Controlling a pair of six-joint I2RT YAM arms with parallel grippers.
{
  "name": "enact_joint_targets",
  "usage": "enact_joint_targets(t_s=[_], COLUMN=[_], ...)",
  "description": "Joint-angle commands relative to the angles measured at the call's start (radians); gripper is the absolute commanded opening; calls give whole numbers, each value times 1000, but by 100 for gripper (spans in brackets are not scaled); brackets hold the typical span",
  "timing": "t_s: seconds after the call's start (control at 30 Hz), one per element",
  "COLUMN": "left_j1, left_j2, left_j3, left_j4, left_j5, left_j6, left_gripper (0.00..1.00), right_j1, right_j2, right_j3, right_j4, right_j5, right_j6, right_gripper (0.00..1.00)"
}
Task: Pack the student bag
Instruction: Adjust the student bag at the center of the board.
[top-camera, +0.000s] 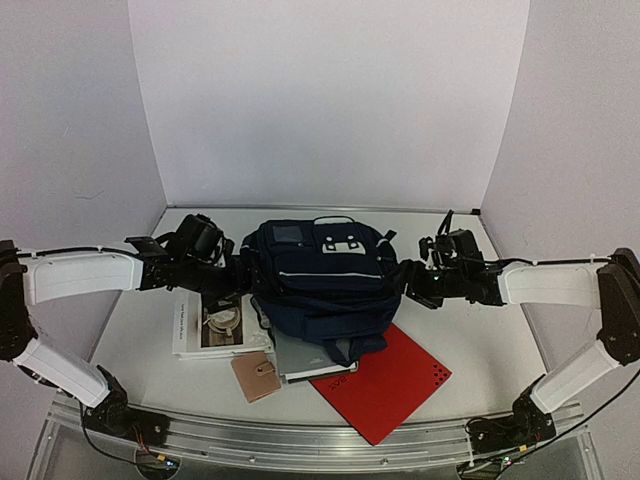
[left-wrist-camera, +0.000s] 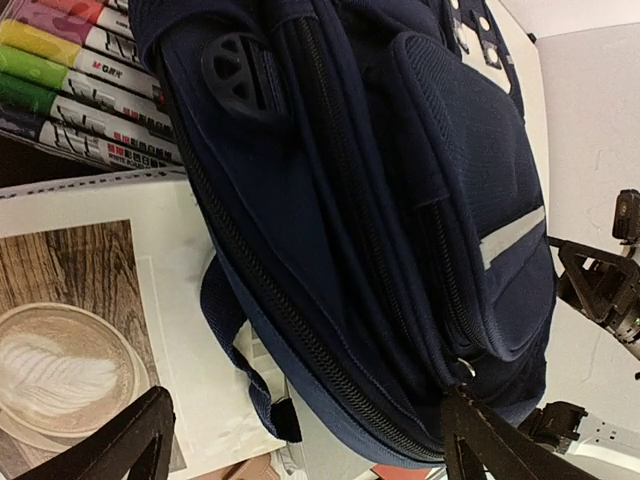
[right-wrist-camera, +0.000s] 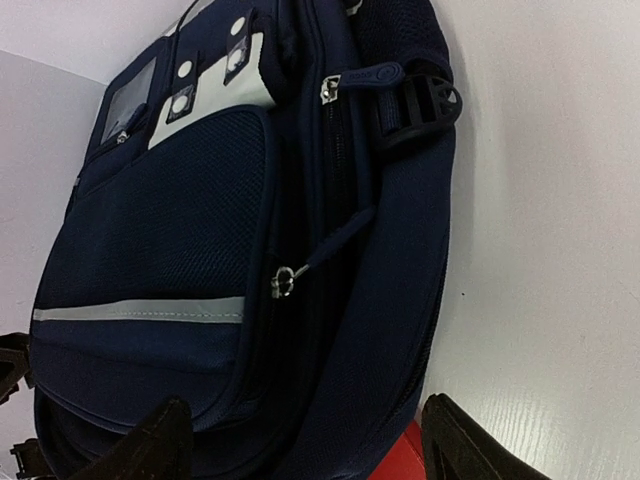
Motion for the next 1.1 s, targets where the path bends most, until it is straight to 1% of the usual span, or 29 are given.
enact_joint_targets(t_s=[0.0, 0.07, 0.1, 0.13, 0.23, 0.37, 0.43, 0.57, 0.63, 0.7, 0.8, 0.9, 1.0, 1.07], left_j1=[-27, -33, -38, -41, -44, -44, -44, -35, -10, 38, 132, 179, 191, 196], left_j2=[6, 39, 52, 59, 74, 102, 116, 158, 192, 231, 301, 386, 488, 549], left_j3=[-17, -13, -8, -6, 3, 77, 120, 236, 295, 351, 419, 516, 650, 715], left_j4=[76, 91, 93, 99, 137, 132, 120, 57, 44, 39, 65, 66, 6, -21], left_j5=[-3, 6, 2, -1, 2, -4, -19, -106, -108, -72, 47, 124, 172, 172], left_j6=[-74, -80, -81, -83, -86, -57, -20, 74, 131, 175, 218, 292, 364, 388], left_gripper=[92, 89, 85, 76, 52, 24, 16, 3, 0, 0, 0, 0, 0, 0], right_j1=[0, 0, 0, 1, 1, 1, 1, 2, 10, 26, 79, 185, 317, 406], right_j2=[33, 39, 40, 39, 24, -26, -69, -210, -279, -341, -387, -377, -286, -211], right_j3=[-21, -29, -33, -38, -41, -39, -41, -41, -31, -16, -1, 8, 48, 89], right_j4=[88, 106, 121, 135, 153, 153, 150, 109, 64, 16, -27, -32, -25, -6], right_j5=[-34, -46, -54, -65, -86, -102, -108, -90, -76, -51, -12, 55, 143, 186], right_j6=[51, 66, 72, 78, 86, 95, 110, 135, 138, 139, 152, 178, 196, 203], right_gripper=[70, 66, 61, 56, 33, 6, 0, 0, 0, 0, 0, 0, 0, 0])
